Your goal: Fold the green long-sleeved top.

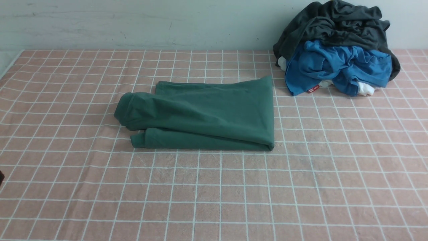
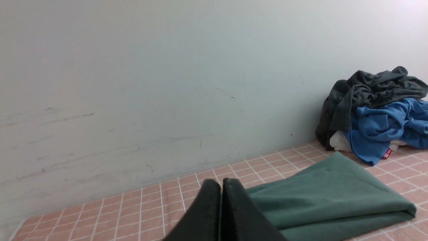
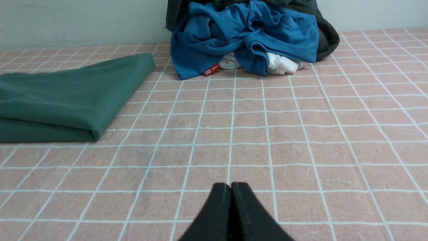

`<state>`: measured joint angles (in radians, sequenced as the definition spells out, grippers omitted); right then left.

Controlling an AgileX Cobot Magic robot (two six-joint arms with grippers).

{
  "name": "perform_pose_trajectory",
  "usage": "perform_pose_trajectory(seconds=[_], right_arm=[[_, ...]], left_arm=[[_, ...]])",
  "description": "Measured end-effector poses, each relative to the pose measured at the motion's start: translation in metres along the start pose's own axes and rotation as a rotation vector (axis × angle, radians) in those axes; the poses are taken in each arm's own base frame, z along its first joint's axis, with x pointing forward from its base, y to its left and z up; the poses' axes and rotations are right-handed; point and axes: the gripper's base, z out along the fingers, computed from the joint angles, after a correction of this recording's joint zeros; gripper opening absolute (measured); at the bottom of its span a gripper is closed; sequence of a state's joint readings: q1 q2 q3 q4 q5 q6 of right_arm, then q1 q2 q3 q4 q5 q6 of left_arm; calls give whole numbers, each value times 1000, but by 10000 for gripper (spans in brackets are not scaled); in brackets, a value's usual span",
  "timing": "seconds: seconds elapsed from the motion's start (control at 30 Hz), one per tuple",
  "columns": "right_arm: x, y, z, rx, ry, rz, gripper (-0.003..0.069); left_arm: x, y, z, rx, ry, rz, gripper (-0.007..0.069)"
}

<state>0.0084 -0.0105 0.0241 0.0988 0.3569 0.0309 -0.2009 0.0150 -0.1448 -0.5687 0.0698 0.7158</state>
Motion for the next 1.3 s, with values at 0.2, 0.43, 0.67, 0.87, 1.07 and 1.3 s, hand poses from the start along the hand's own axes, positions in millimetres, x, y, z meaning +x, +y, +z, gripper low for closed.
perform_pose_trajectory(seconds=[0.2, 0.43, 0.67, 0.87, 1.07, 1.3], right_arm=[[0, 0, 0, 0, 2, 2, -10], [0, 0, 0, 0, 2, 3, -10], [0, 0, 0, 0, 2, 3, -10], [0, 0, 0, 0, 2, 3, -10], [0, 0, 0, 0, 2, 3, -10], [0, 0, 0, 0, 2, 3, -10]], left_arm=[[46, -3, 0, -33, 69, 36, -3], [65, -2, -2, -100, 233, -72, -3], [81, -3, -8, -113, 445, -104, -3], [80, -3, -8, -111, 441, -93, -3], [80, -3, -8, -111, 441, -93, -3], [80, -3, -8, -111, 441, -93, -3]])
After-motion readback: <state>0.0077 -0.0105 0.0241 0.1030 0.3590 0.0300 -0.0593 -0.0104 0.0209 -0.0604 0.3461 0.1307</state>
